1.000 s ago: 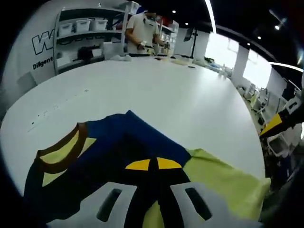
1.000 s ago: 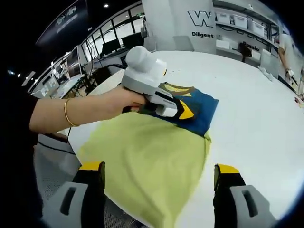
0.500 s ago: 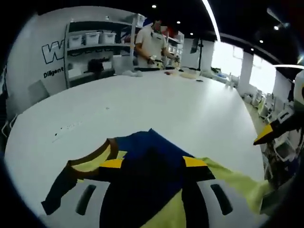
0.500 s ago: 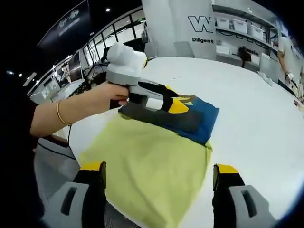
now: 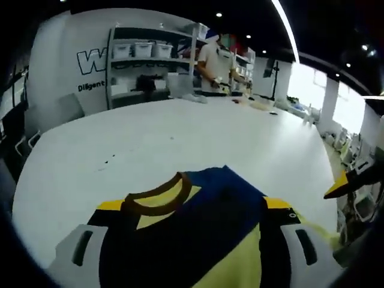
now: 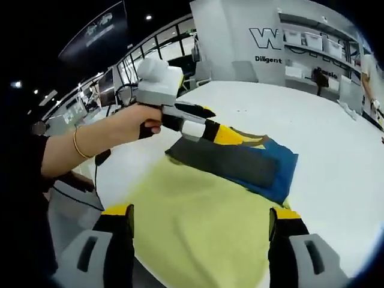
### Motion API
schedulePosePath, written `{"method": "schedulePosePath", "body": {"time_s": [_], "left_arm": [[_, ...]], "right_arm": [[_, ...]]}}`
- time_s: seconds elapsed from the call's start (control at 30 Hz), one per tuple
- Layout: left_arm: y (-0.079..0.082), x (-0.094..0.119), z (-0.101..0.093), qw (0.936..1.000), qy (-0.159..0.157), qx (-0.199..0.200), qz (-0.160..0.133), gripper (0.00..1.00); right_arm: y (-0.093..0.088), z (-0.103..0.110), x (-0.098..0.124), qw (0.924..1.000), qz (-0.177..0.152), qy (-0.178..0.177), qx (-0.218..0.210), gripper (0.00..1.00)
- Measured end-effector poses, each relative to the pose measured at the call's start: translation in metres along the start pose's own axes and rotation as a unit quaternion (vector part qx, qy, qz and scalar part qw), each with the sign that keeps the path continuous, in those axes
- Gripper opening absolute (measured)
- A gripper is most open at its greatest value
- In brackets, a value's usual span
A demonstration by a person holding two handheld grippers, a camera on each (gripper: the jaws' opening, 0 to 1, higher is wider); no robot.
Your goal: Fold the garment on the visible template until the final outline fits inside the template.
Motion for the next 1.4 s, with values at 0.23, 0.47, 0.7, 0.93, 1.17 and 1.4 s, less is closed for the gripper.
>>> {"method": "schedulePosePath", "body": {"time_s": [0.23,0.47,0.7,0.93,1.17,1.4], "left_arm": [[-0.006,0.011,0.028,0.9993,0.035,0.009,0.007,0.99],[-0.012,0.022,0.051,0.9988,0.045,0.015,0.013,0.99],[-0.022,0.032,0.08,0.9975,0.058,0.031,0.023,0.97],[-0.035,0.037,0.104,0.9955,0.068,0.052,0.04,0.86],[-0.054,0.04,0.12,0.9938,0.064,0.066,0.063,0.78],[-0.065,0.036,0.13,0.9923,0.068,0.077,0.07,0.67]], "right_arm": [[0.017,0.038,-0.031,0.9987,-0.044,0.019,-0.015,0.89],[0.02,0.063,-0.053,0.9982,-0.037,0.046,0.004,0.88],[0.029,0.082,-0.078,0.9971,-0.047,0.06,0.002,0.82],[0.027,0.102,-0.108,0.9969,-0.045,0.06,0.024,0.72],[0.029,0.113,-0.134,0.9958,-0.041,0.074,0.035,0.62],[0.037,0.121,-0.155,0.995,-0.049,0.077,0.041,0.48]]}}
Point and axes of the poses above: the point that each gripper's makers call its tool centre point, and the gripper's own axes: x roughly backward along the fingers, z roughly to its left, y roughly out of its top, the point moved 3 cm from there along x, roughly backward along the fingers, and after that the axes turned 6 degrees about -x, right-handed, at the moved point
